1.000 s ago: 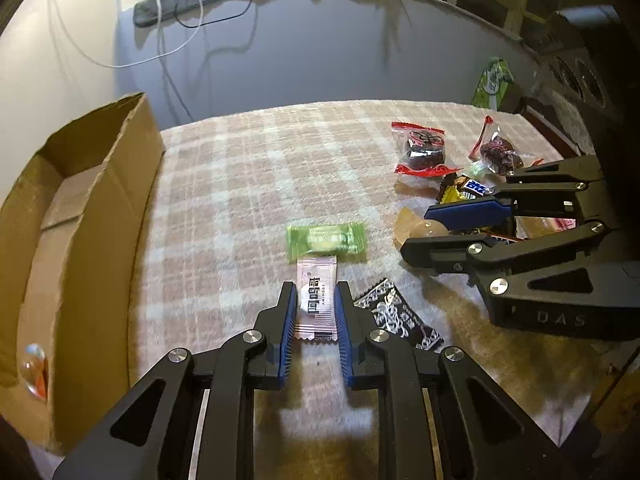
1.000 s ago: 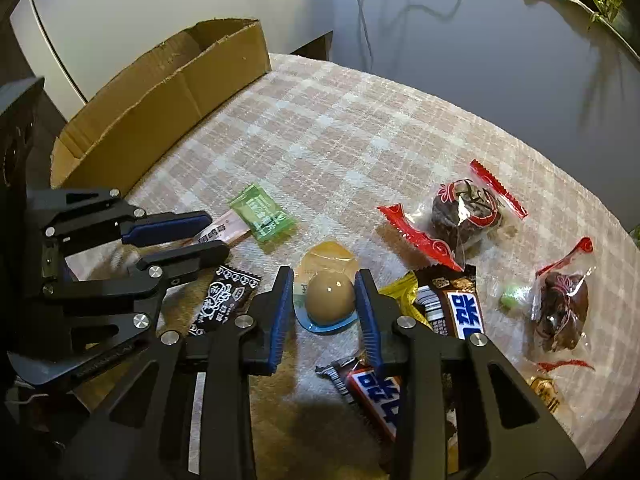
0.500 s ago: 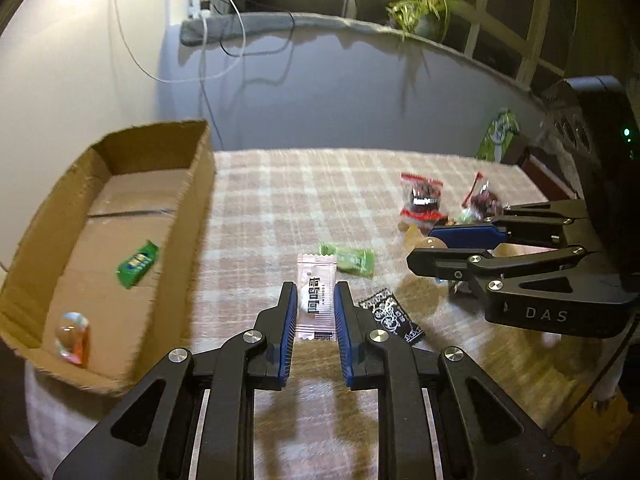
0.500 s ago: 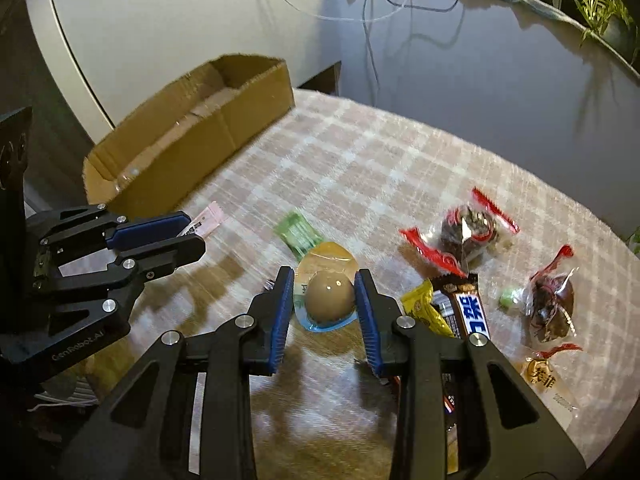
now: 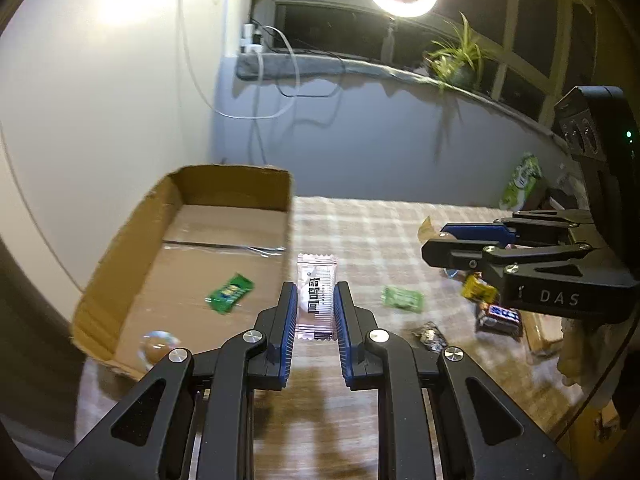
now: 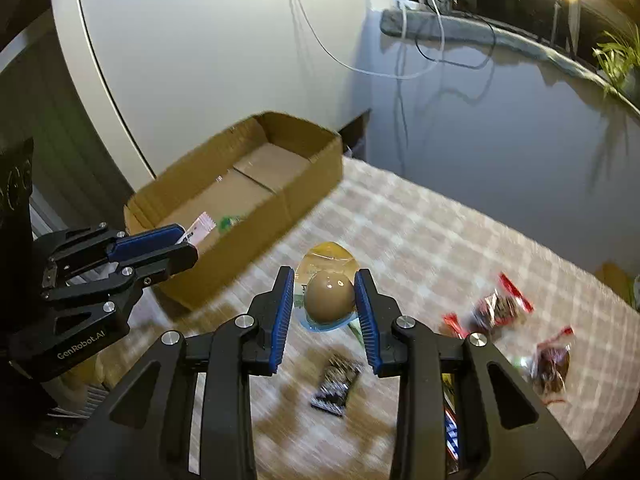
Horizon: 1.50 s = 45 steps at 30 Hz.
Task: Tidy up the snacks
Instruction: 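Carry both snacks into the box and open both tools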
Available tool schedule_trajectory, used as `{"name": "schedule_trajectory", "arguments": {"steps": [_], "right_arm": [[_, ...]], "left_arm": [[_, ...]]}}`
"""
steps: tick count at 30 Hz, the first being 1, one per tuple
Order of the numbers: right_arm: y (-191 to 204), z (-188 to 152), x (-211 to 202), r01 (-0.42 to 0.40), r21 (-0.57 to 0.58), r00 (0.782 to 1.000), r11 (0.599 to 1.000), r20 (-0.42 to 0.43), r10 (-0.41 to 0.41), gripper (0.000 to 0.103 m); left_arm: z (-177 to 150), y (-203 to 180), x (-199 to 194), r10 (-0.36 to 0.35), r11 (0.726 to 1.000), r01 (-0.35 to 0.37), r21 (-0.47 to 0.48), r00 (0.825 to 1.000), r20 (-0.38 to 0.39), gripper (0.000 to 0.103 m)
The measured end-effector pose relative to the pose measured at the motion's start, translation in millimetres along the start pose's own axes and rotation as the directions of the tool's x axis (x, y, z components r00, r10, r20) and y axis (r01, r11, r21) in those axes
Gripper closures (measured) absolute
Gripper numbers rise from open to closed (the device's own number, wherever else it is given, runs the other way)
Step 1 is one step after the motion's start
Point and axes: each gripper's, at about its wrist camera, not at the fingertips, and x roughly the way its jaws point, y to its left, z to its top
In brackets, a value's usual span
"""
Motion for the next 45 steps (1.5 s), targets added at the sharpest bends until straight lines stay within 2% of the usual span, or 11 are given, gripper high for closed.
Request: {"name": "schedule_trajectory", "arguments": {"steps": [14, 23, 31, 43, 44, 45], "right_arm": [[42, 63, 37, -0.046, -0.083, 0.999, 0.996, 0.024, 0.049, 0.071], [57, 93, 82, -0.062, -0.108, 0.998, 0.992, 0.001, 0.063, 0.071], [62, 102, 118, -0.064, -0.113, 0.998, 0.991, -0.035, 0.061, 0.07], [65, 104, 128, -0.068, -0.121, 0.997, 0.99, -0.038, 0.064, 0.068], [65, 104, 128, -0.071, -0.12, 0.997, 0.99, -0.038, 0.067, 0.068], [65, 105, 128, -0.073, -0.12, 0.997, 0.99, -0.039, 0.069, 0.064]], "left_arm": [[8, 53, -4, 0.087, 0.995, -0.085, -0.057, 0.996, 0.026, 0.086], [8, 74, 6, 0.117, 0.99, -0.116, -0.078, 0.993, 0.012, 0.086], [8, 86, 15, 0.128, 0.987, -0.128, -0.098, 0.992, -0.005, 0.086], [8, 90, 15, 0.147, 0.982, -0.146, -0.117, 0.989, 0.0, 0.084], [7, 90, 14, 0.148, 0.982, -0.147, -0.118, 0.989, 0.0, 0.084], [7, 90, 14, 0.149, 0.982, -0.149, -0.118, 0.989, -0.002, 0.077]]}}
